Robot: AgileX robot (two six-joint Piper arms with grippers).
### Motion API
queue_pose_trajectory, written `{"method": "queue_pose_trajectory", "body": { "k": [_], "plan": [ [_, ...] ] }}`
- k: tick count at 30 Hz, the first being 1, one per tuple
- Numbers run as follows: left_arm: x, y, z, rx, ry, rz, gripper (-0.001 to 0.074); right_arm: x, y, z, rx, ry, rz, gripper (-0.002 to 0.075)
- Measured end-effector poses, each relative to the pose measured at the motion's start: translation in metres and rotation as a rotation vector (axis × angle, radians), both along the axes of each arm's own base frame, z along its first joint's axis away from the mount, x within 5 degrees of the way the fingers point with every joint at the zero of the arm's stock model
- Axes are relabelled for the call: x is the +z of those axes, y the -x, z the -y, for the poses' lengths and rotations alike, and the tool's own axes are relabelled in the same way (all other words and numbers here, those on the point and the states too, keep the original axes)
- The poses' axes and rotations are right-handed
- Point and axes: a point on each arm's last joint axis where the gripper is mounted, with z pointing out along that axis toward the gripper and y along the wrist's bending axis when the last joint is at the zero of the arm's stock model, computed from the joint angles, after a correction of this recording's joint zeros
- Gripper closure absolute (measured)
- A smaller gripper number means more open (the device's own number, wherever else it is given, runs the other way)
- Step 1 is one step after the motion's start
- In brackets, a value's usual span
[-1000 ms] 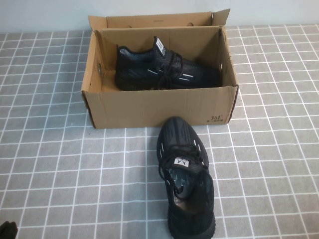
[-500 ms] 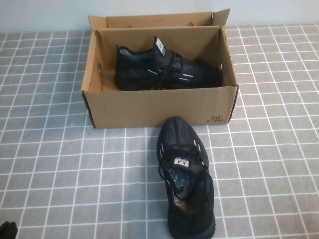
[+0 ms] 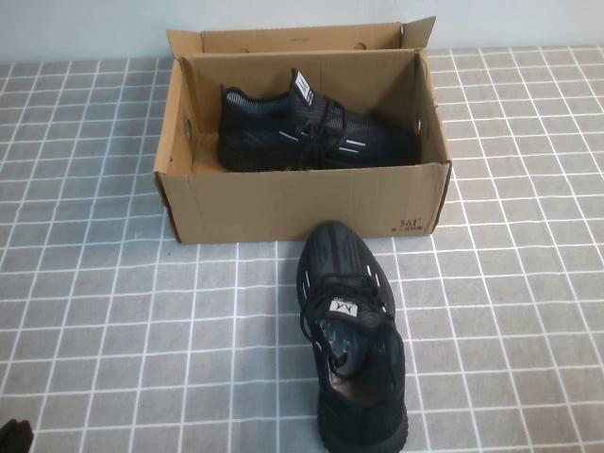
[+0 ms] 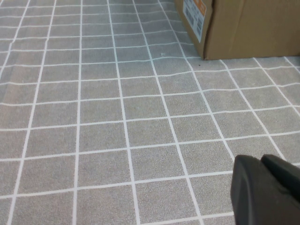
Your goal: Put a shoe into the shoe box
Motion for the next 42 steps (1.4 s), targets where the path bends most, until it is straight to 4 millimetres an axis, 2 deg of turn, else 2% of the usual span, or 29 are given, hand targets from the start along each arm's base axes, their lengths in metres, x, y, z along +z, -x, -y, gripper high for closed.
{"method": "queue_pose_trajectory", "body": {
  "k": [3,8,12,16,20,26,29,33,37,40,42],
  "plan": [
    [0.0,0.0,0.0,0.0,0.0,0.0,0.0736,0.0,0.002,-0.008,0.089,0.0,-0.066,0.0742],
    [0.0,0.0,0.0,0.0,0.0,0.0,0.0736,0.037,0.005,-0.023,0.275,0.108,-0.186,0.0742],
    [0.0,0.0,0.0,0.0,0.0,0.0,0.0736,0.068,-0.007,-0.034,0.465,0.277,-0.354,0.0742],
    [0.0,0.0,0.0,0.0,0.0,0.0,0.0736,0.092,-0.034,-0.039,0.62,0.401,-0.483,0.0742],
    [0.0,0.0,0.0,0.0,0.0,0.0,0.0736,0.109,-0.074,-0.041,0.733,0.483,-0.568,0.0742],
    [0.0,0.0,0.0,0.0,0.0,0.0,0.0736,0.127,-0.136,-0.046,0.85,0.593,-0.601,0.0742],
    [0.0,0.0,0.0,0.0,0.0,0.0,0.0736,0.131,-0.155,-0.069,0.964,0.691,-0.606,0.0742],
    [0.0,0.0,0.0,0.0,0.0,0.0,0.0736,0.13,-0.169,-0.118,1.139,0.867,-0.616,0.0742],
    [0.0,0.0,0.0,0.0,0.0,-0.002,0.0736,0.128,-0.17,-0.171,1.311,1.085,-0.585,0.0742],
    [0.0,0.0,0.0,0.0,0.0,-0.002,0.0736,0.124,-0.166,-0.205,1.423,1.229,-0.534,0.0734],
    [0.0,0.0,0.0,0.0,0.0,-0.002,0.0736,0.123,-0.163,-0.222,1.481,1.303,-0.488,0.0701]
  ]
}}
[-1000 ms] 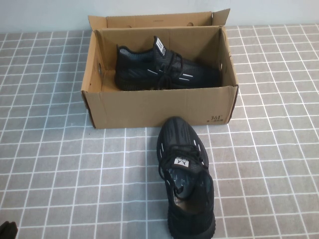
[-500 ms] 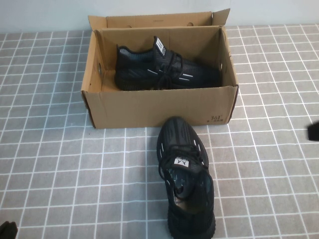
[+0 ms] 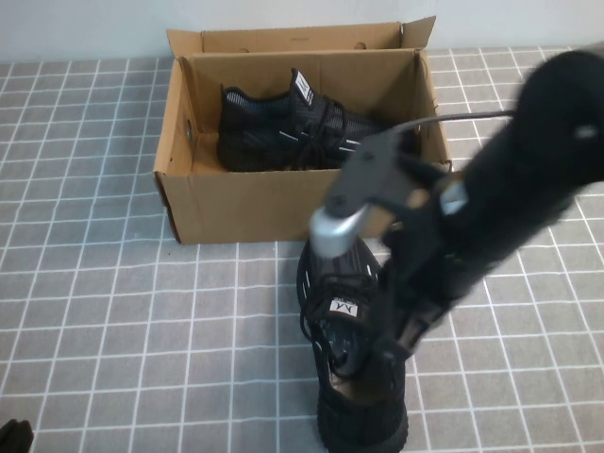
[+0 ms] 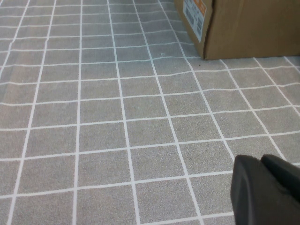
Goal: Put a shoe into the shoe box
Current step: Pick up the shoe from the table
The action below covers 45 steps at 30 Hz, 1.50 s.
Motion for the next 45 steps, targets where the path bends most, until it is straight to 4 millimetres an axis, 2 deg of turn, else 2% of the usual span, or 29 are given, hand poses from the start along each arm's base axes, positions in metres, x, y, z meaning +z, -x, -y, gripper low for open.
{"method": "queue_pose_trajectory", "body": {
  "k": [3,7,9,12,18,30,33,38,45],
  "plan": [
    [0.0,0.0,0.0,0.0,0.0,0.0,0.0736,-0.001,-0.003,-0.014,0.085,0.015,0.037,0.0593],
    [0.0,0.0,0.0,0.0,0.0,0.0,0.0736,-0.006,-0.013,-0.021,0.151,0.021,0.1,0.039],
    [0.0,0.0,0.0,0.0,0.0,0.0,0.0736,-0.01,-0.017,-0.025,0.17,0.018,0.124,0.0325],
    [0.0,0.0,0.0,0.0,0.0,0.0,0.0736,-0.021,-0.023,-0.031,0.193,0.036,0.142,0.0283],
    [0.0,0.0,0.0,0.0,0.0,0.0,0.0736,-0.047,-0.035,-0.038,0.229,0.12,0.149,0.027],
    [0.0,0.0,0.0,0.0,0.0,0.0,0.0736,-0.067,-0.05,-0.045,0.236,0.161,0.218,0.027],
    [0.0,0.0,0.0,0.0,0.0,0.0,0.0736,-0.074,-0.053,-0.045,0.244,0.185,0.215,0.029],
    [0.0,0.0,0.0,0.0,0.0,0.0,0.0736,-0.077,-0.054,-0.046,0.245,0.188,0.215,0.0393],
    [0.0,0.0,0.0,0.0,0.0,0.0,0.0736,-0.079,-0.054,-0.046,0.237,0.197,0.198,0.0682]
  ]
}}
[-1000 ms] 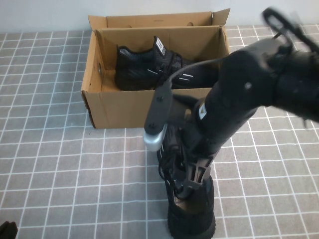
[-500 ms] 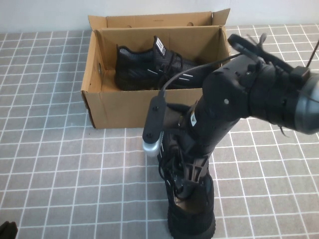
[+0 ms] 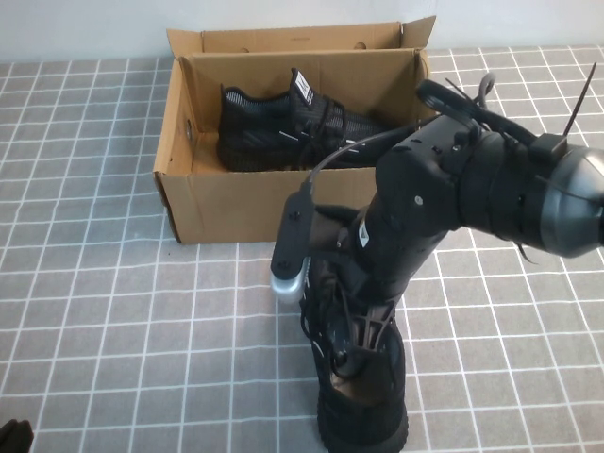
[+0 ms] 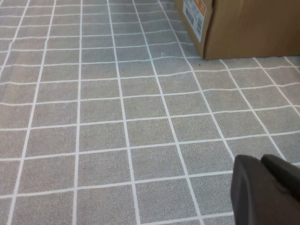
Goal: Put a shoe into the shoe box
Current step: Pick up the shoe from the table
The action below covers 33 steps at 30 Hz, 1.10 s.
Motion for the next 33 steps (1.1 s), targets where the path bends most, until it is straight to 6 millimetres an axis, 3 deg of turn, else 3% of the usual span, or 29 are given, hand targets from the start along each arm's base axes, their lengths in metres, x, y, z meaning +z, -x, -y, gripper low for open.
{"method": "queue_pose_trajectory", "body": {
  "k": [4,8,13,19,23,33],
  "plan": [
    [0.0,0.0,0.0,0.0,0.0,0.0,0.0736,0.017,0.005,0.006,-0.008,-0.015,0.027,0.0724],
    [0.0,0.0,0.0,0.0,0.0,0.0,0.0736,0.066,0.024,0.024,-0.009,-0.08,0.091,0.0727],
    [0.0,0.0,0.0,0.0,0.0,0.0,0.0736,0.133,0.062,0.06,-0.007,-0.192,0.191,0.0727],
    [0.0,0.0,0.0,0.0,0.0,0.0,0.0736,0.185,0.091,0.086,-0.004,-0.316,0.294,0.0727],
    [0.0,0.0,0.0,0.0,0.0,0.0,0.0736,0.194,0.095,0.09,0.0,-0.323,0.296,0.0727],
    [0.0,0.0,0.0,0.0,0.0,0.0,0.0736,0.187,0.09,0.09,0.002,-0.251,0.289,0.0728]
  ]
}}
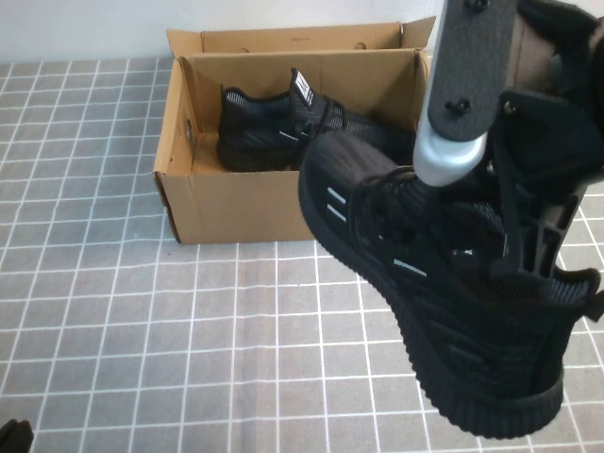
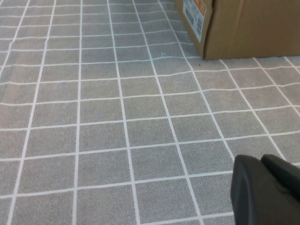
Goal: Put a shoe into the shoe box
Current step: Pick up the shoe from the table, then hand over the shoe
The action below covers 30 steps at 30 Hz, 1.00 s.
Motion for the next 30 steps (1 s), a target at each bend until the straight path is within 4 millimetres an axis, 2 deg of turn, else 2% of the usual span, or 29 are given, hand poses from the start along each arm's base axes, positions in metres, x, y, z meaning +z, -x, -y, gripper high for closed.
{"method": "queue_pose_trajectory", "body": {
  "k": [18,21,25,30],
  "plan": [
    [0.001,0.0,0.0,0.002,0.005,0.008,0.0736,-0.009,-0.006,-0.008,0.004,0.014,-0.044,0.0728],
    [0.006,-0.001,0.002,0.013,0.132,0.048,0.0736,-0.011,-0.007,-0.01,0.0,0.01,-0.056,0.0729],
    [0.021,-0.004,0.004,0.048,0.438,0.149,0.0736,-0.015,-0.01,-0.013,-0.005,0.011,-0.078,0.0729],
    [0.033,-0.005,-0.001,0.091,0.63,0.26,0.0736,-0.022,-0.014,-0.018,-0.006,0.025,-0.096,0.0729]
  ]
}}
